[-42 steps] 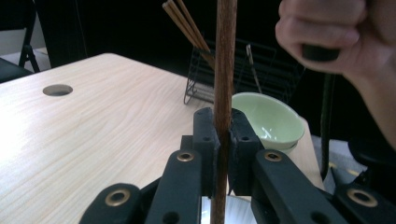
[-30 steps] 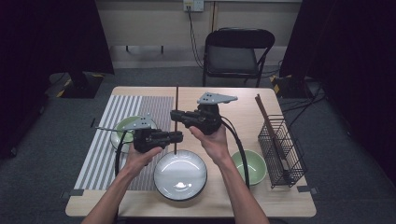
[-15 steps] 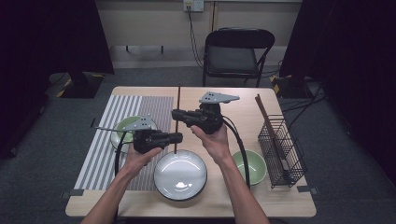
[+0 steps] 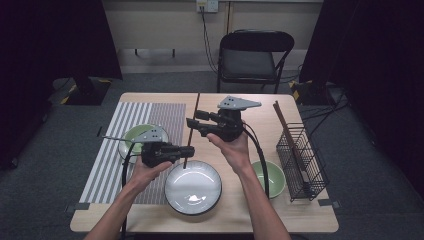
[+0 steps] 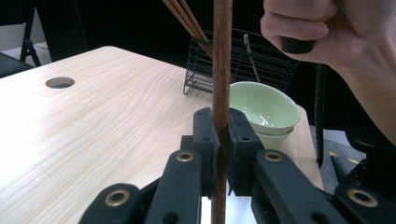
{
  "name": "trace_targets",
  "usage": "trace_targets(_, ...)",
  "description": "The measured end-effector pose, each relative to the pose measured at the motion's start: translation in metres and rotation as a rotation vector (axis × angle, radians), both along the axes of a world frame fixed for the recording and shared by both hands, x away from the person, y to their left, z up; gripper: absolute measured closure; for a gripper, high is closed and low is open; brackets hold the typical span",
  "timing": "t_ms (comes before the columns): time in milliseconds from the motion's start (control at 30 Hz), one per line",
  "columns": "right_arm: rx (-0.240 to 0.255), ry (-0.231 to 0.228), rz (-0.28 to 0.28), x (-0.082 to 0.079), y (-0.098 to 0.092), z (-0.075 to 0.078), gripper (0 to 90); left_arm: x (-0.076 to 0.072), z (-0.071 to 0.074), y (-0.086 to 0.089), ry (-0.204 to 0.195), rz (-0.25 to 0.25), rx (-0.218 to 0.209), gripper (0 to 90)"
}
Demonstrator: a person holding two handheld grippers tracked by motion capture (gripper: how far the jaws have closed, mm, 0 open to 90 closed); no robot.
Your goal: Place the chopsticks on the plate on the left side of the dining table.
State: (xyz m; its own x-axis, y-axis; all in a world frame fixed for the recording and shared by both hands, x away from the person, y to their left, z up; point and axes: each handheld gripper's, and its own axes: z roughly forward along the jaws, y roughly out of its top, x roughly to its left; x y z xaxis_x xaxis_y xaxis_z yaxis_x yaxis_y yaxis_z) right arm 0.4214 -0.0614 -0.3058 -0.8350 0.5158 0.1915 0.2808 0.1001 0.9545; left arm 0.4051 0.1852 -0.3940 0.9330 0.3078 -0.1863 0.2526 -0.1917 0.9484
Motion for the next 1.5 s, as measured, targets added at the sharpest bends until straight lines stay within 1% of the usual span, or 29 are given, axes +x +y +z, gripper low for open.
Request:
trace_targets(33,-0.001,0.001,-0.003,0.0,0.0,0.0,51.4,-0.001,0.0,0.001,0.005,0.006,-0.007,84.3)
trace_targets(67,-0.004,-0.001,-0.007,0.0,0.0,0.0,49.9,-0.001,0.0,0.003,-0.001,0.014,0.003,84.3)
trace_targets(100,-0.009,-0.004,-0.015,0.001,0.0,0.0,48.1,-0.001,0.0,0.004,0.001,0.019,0.001,84.3)
trace_targets(133,-0.007,-0.003,-0.022,0.001,0.0,0.0,46.2,-0.001,0.0,0.005,0.006,0.013,-0.018,84.3)
trace_targets(200,-0.006,-0.002,-0.029,0.003,0.0,-0.001,44.0,-0.002,0.0,0.006,0.003,0.021,-0.011,84.2)
trace_targets(267,-0.011,-0.002,-0.042,0.004,0.0,-0.002,41.7,-0.002,-0.001,0.008,0.01,0.022,-0.018,84.2)
trace_targets(367,-0.017,0.001,-0.058,0.006,-0.001,-0.002,39.2,-0.003,0.0,0.012,0.005,0.033,-0.015,84.2)
trace_targets(500,-0.02,0.008,-0.066,0.007,-0.002,-0.003,37.8,-0.004,0.001,0.016,0.008,0.047,-0.02,84.2)
trace_targets(567,-0.02,0.009,-0.072,0.008,-0.002,-0.004,37.7,-0.005,0.001,0.019,0.01,0.052,-0.032,84.2)
trace_targets(667,-0.023,0.01,-0.079,0.009,-0.003,-0.006,37.0,-0.006,0.002,0.022,0.009,0.058,-0.024,84.2)
trace_targets(733,-0.029,0.01,-0.089,0.009,-0.003,-0.007,36.5,-0.006,0.002,0.025,0.011,0.064,-0.031,84.2)
trace_targets(767,-0.025,0.015,-0.09,0.01,-0.004,-0.008,36.4,-0.006,0.002,0.026,0.01,0.066,-0.025,84.2)
trace_targets(867,-0.026,0.018,-0.094,0.012,-0.005,-0.01,35.2,-0.008,0.002,0.03,0.012,0.072,-0.03,84.2)
trace_targets(900,-0.025,0.017,-0.092,0.013,-0.006,-0.01,35.0,-0.008,0.003,0.031,0.006,0.078,-0.028,84.2)
trace_targets(1000,-0.038,0.019,-0.102,0.014,-0.005,-0.011,34.8,-0.009,0.003,0.035,0.007,0.087,-0.026,84.2)
trace_targets(1100,-0.04,0.02,-0.111,0.015,-0.007,-0.013,34.7,-0.011,0.002,0.039,0.004,0.096,-0.023,84.2)
trace_targets(1133,-0.039,0.022,-0.117,0.015,-0.007,-0.014,34.7,-0.01,0.001,0.04,0.009,0.093,-0.034,84.2)
trace_targets(1167,-0.04,0.02,-0.123,0.016,-0.008,-0.014,34.9,-0.01,0.0,0.042,0.011,0.096,-0.035,84.2)
trace_targets(1300,-0.042,0.026,-0.14,0.018,-0.013,-0.015,35.1,-0.011,0.0,0.047,0.007,0.108,-0.032,84.3)
trace_targets(1367,-0.046,0.025,-0.149,0.018,-0.014,-0.016,34.9,-0.011,0.001,0.05,0.006,0.111,-0.041,84.3)
trace_targets(1400,-0.048,0.025,-0.155,0.018,-0.015,-0.016,35.0,-0.012,0.001,0.051,0.003,0.117,-0.032,84.3)
trace_targets(1500,-0.043,0.024,-0.16,0.018,-0.018,-0.017,35.0,-0.012,0.002,0.054,0.002,0.118,-0.038,84.3)
